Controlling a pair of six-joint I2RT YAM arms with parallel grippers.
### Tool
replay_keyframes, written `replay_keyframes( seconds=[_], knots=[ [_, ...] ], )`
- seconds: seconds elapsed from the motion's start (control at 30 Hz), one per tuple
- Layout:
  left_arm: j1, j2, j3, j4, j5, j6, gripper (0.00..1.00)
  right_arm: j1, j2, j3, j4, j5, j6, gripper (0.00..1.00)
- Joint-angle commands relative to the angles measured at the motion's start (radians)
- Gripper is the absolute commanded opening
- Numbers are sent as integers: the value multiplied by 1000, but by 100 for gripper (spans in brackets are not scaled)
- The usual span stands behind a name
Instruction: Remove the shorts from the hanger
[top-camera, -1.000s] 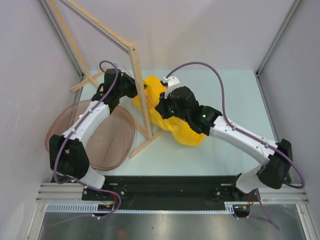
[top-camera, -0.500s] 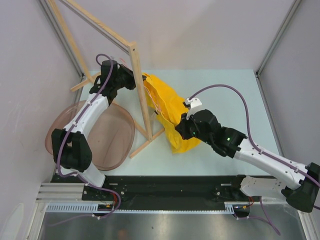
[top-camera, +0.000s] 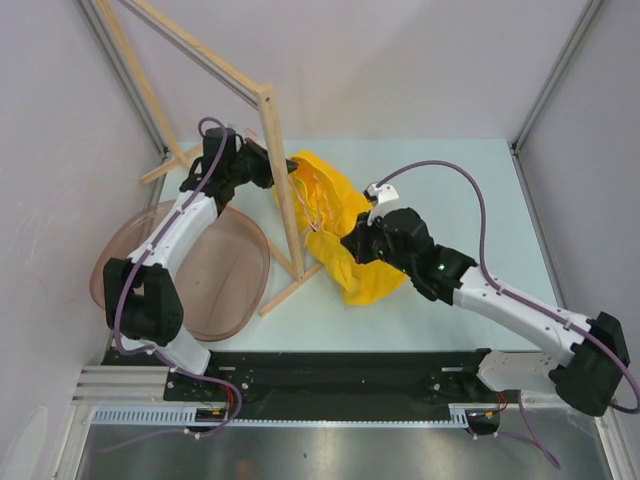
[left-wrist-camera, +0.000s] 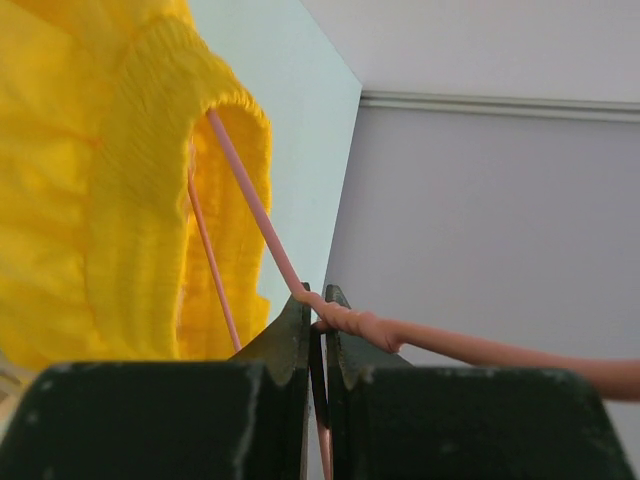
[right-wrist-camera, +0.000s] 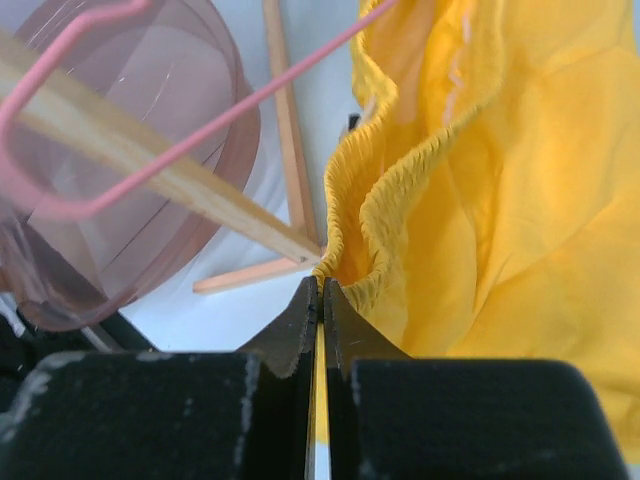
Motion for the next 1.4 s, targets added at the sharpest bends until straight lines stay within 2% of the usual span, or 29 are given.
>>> replay_keyframes(
  seconds=[0.0, 0.17, 0.3, 0.53, 0.77, 0.97, 1.07, 1.17, 1.2, 1.23, 1.27, 1.37],
  knots=[
    [-9, -111, -85, 35, 89, -91, 0, -60, 102, 62, 183, -77, 11, 0],
    [-12, -166, -166, 70, 142, -154, 0, -121, 214, 110, 263, -114, 17, 0],
    [-12, -201, -154, 43, 152, -140, 0, -175, 305, 156, 264, -116, 17, 0],
    [-7, -269, -128, 40, 159, -203, 0, -259, 431, 200, 260, -151, 3, 0],
    [-1, -352, -131, -5, 111, -206, 0, -301, 498, 236, 235, -168, -20, 0],
    [-1, -352, -151, 27, 168, -222, 0, -309, 523, 260, 220, -197, -14, 0],
    [-1, -344, -160, 26, 175, -216, 0, -307, 518, 268, 223, -261, 9, 0],
    [-1, -333, -162, 21, 168, -197, 0, -305, 502, 270, 212, -343, 32, 21],
    [-1, -329, -154, 18, 166, -180, 0, -302, 485, 271, 203, -350, 34, 35],
    [-1, -324, -147, -3, 155, -167, 0, -293, 471, 270, 180, -346, 28, 42],
    [-1, -316, -137, -18, 145, -151, 0, -284, 459, 271, 168, -331, 20, 53],
    [-1, -293, -93, -68, 103, -90, 0, -246, 393, 271, 87, -271, -33, 73]
  ],
)
